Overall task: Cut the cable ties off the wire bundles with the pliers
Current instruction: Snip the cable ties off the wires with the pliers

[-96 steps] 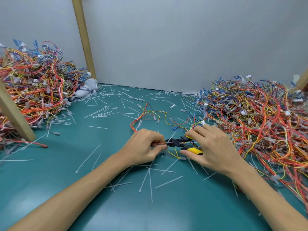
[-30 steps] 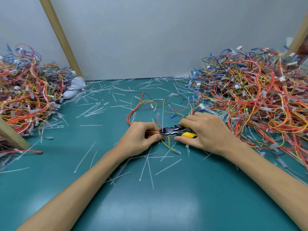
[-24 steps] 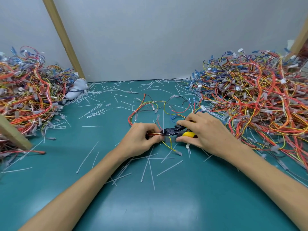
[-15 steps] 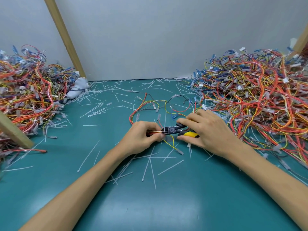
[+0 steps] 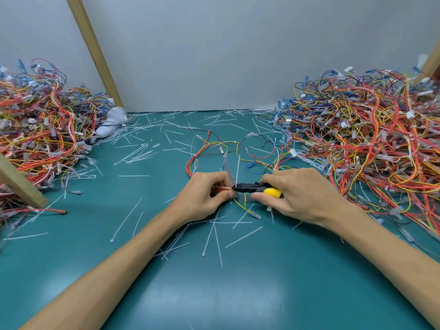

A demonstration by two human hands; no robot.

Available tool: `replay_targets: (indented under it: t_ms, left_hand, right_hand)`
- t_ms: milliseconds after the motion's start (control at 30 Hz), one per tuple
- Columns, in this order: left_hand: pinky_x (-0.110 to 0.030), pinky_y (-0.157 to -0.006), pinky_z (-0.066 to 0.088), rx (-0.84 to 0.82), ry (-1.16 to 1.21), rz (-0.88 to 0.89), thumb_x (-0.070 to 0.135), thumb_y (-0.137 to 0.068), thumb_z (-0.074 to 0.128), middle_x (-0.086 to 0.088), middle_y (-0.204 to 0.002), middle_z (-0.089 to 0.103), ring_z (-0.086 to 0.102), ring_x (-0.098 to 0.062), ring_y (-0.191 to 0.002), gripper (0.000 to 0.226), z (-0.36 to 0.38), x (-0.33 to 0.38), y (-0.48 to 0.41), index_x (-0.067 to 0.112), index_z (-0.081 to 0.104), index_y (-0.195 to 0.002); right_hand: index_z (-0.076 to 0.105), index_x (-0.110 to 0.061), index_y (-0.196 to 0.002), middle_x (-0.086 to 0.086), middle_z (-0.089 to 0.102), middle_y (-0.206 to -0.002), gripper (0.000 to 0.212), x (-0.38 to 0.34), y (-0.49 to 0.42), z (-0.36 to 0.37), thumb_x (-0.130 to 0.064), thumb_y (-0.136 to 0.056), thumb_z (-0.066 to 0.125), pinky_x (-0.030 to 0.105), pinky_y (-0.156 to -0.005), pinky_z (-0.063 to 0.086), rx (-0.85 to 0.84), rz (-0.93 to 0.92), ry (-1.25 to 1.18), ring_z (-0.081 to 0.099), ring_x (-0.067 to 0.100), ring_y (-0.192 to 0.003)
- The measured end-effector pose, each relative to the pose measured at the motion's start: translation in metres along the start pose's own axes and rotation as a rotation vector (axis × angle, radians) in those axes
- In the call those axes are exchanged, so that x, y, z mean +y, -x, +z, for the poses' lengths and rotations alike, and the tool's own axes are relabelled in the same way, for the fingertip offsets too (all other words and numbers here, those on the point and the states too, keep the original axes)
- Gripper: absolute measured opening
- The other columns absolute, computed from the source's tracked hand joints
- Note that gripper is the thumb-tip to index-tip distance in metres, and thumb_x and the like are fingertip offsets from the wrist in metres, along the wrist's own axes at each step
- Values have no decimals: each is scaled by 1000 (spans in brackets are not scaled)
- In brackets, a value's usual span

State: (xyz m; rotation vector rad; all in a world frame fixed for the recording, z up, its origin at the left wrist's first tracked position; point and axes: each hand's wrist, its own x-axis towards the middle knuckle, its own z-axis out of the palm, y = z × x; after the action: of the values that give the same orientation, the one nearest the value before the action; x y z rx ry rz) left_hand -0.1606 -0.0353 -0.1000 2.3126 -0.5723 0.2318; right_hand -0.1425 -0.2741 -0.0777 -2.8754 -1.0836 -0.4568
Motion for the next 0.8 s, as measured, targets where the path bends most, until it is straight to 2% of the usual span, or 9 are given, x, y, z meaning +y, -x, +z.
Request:
replay_targets:
  t_ms: [100, 300, 433, 500, 633, 800]
  left_hand:
    - [-13, -53, 29, 13, -40, 34, 13, -86, 69, 12, -59, 52, 45, -5, -54, 14, 0, 1, 0, 15, 60, -74]
    - [-13, -53, 30, 29, -48, 26, 13, -85, 70, 10, -60, 55, 46, -6, -54, 15, 1, 0, 0, 19, 61, -74]
    - [-11, -51, 30, 20, -17, 4, 15, -87, 69, 17, -55, 53, 45, -4, -51, 19, 0, 0, -1, 28, 62, -75]
    - [-12, -52, 31, 7, -20, -9, 17, -88, 69, 16, -58, 56, 45, -5, -52, 13, 0, -1, -2, 26, 67, -79]
    - [-15, -52, 32, -11, -26, -22, 21, -90, 67, 9, -61, 61, 44, -8, -52, 9, 0, -2, -2, 26, 70, -82]
    - [-13, -51, 30, -31, -14, -14, 20, -91, 66, 11, -60, 57, 43, -7, -51, 9, 0, 0, -2, 23, 70, -82]
  right_hand:
    - [57, -27, -88, -5, 60, -75, 63, 2, 0, -1, -76, -86, 17, 36, -61, 42, -15, 1, -24, 57, 20, -73]
    - [58, -28, -86, -7, 60, -76, 60, 3, 0, -1, -75, -88, 21, 34, -57, 38, 60, -35, 50, 59, 18, -74]
    - [64, -19, -96, -2, 60, -85, 54, 8, -1, 5, -67, -91, 38, 34, -71, 43, 185, -117, 154, 55, 23, -80]
    - [64, -17, -100, 1, 59, -88, 53, 9, -3, 9, -64, -91, 41, 36, -75, 43, 219, -128, 193, 53, 25, -82]
    - [66, -17, -101, 1, 60, -86, 52, 9, -4, 12, -62, -92, 44, 37, -73, 44, 272, -149, 204, 54, 26, -79]
    - [68, -18, -99, -2, 62, -83, 52, 9, -3, 11, -63, -91, 43, 36, -71, 45, 280, -153, 168, 56, 25, -78]
